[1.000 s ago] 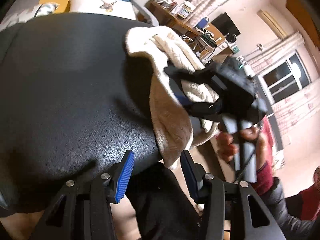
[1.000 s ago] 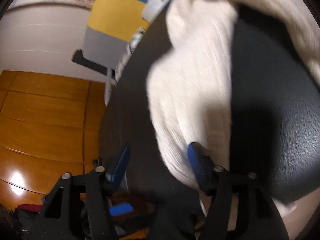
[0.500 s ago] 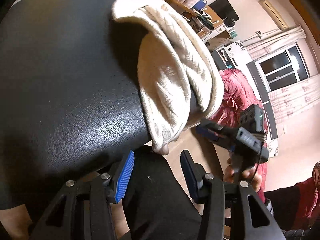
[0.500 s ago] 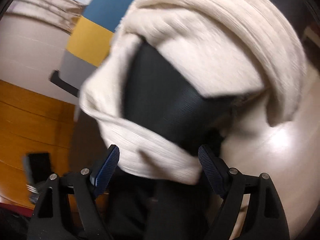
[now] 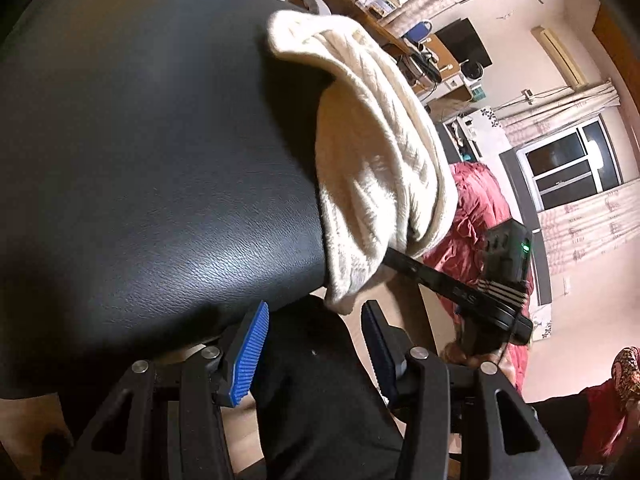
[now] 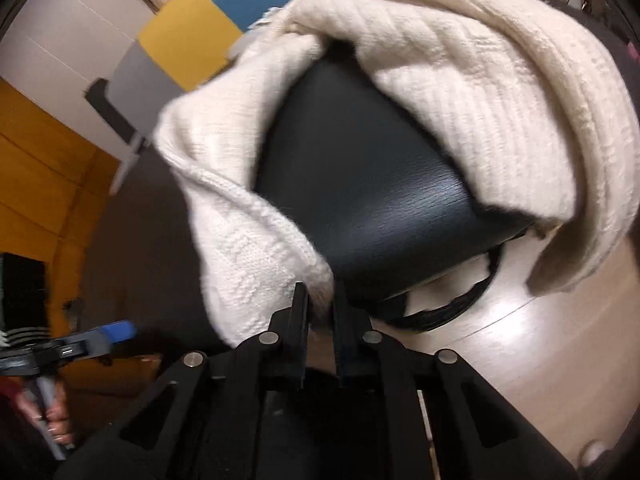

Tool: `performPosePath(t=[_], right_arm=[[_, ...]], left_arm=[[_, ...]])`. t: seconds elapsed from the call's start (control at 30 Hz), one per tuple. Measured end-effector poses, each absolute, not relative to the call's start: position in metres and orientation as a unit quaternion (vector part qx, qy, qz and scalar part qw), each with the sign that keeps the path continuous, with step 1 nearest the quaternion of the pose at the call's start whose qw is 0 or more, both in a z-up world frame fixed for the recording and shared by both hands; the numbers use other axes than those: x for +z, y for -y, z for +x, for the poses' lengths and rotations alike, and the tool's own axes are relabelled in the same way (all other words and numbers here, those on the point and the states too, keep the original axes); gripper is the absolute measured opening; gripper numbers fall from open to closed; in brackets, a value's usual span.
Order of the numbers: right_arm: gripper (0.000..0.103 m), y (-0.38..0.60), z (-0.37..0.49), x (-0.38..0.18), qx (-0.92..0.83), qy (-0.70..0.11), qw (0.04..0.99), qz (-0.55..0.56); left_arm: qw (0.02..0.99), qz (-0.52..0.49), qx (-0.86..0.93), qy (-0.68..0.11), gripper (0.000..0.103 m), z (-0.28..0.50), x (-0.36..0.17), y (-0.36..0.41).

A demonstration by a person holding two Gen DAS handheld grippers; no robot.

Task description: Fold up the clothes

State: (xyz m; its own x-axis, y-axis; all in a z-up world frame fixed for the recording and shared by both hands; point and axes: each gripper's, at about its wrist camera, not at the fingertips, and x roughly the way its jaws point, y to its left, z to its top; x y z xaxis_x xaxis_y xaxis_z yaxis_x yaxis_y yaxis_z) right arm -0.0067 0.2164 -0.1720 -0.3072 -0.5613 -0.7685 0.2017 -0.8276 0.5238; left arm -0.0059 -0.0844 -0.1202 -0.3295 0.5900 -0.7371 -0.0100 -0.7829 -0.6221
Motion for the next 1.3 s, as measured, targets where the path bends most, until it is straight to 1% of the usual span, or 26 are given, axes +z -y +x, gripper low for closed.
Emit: performPosePath(t=[0.17,0.3,0.33,0.43,0.47,0.5,0.6,0.8,0.87,0.93,1.0,1.07,1.13,1.17,1.2,1.23,1.3], right_arm=[[0.011,-0.173,0.005,-0.153,-0.750,0.222,0.328,0.529],[0.011,-0.119,0.004,-0.145,-0.742,0.194,0.361,0.531],[0.011,-0.107,0.001,-0.144,-0.738,0.189,0.369,0.532],[0.014,-0.089,0.003,-0.143,-0.718,0.209,0.404,0.527],[0.015,-0.084,0.003,-0.142,-0.722,0.199,0.408,0.521],[0.015,-0.080,0.002,-0.141,-0.725,0.192,0.413,0.517],[0.019,-0.077,-0.004,-0.144,-0.705,0.212,0.436,0.518],[0.019,-0.061,-0.012,-0.136,-0.710,0.195,0.454,0.502],[0.024,-0.058,-0.012,-0.131,-0.713,0.188,0.459,0.496],[0.032,-0.054,-0.012,-0.127,-0.715,0.180,0.463,0.491],[0.037,-0.051,-0.012,-0.122,-0.718,0.173,0.468,0.486],[0.037,-0.048,-0.012,-0.118,-0.720,0.166,0.471,0.481],[0.037,-0.054,-0.008,-0.120,-0.717,0.164,0.466,0.491],[0.037,-0.058,-0.002,-0.124,-0.718,0.158,0.463,0.494],[0.037,-0.062,0.005,-0.128,-0.719,0.153,0.460,0.497],[0.037,-0.066,0.011,-0.131,-0.720,0.148,0.457,0.500],[0.037,-0.080,0.018,-0.136,-0.725,0.149,0.441,0.508]], left_arm=[[0.219,-0.535,0.765,0.283,0.048,-0.008,-0.113,0.089],[0.228,-0.533,0.757,0.302,0.047,-0.025,-0.106,0.096],[0.225,-0.533,0.757,0.304,0.049,-0.029,-0.103,0.098],[0.204,-0.531,0.769,0.292,0.049,-0.044,-0.096,0.111],[0.199,-0.530,0.772,0.289,0.049,-0.049,-0.094,0.115],[0.197,-0.528,0.776,0.282,0.050,-0.053,-0.091,0.117],[0.185,-0.544,0.785,0.231,0.050,-0.070,-0.088,0.117],[0.187,-0.574,0.789,0.113,0.050,-0.101,-0.073,0.093],[0.185,-0.585,0.785,0.084,0.050,-0.106,-0.076,0.090],[0.182,-0.598,0.778,0.058,0.050,-0.110,-0.080,0.088],[0.173,-0.610,0.772,0.038,0.050,-0.113,-0.090,0.087],[0.163,-0.625,0.763,0.032,0.049,-0.112,-0.102,0.090],[0.169,-0.639,0.749,0.043,0.047,-0.108,-0.113,0.093],[0.171,-0.641,0.747,0.044,0.044,-0.105,-0.117,0.095],[0.165,-0.639,0.751,0.035,0.035,-0.102,-0.119,0.096],[0.160,-0.636,0.755,0.030,0.029,-0.100,-0.121,0.098],[0.157,-0.625,0.764,0.034,0.010,-0.096,-0.121,0.106]])
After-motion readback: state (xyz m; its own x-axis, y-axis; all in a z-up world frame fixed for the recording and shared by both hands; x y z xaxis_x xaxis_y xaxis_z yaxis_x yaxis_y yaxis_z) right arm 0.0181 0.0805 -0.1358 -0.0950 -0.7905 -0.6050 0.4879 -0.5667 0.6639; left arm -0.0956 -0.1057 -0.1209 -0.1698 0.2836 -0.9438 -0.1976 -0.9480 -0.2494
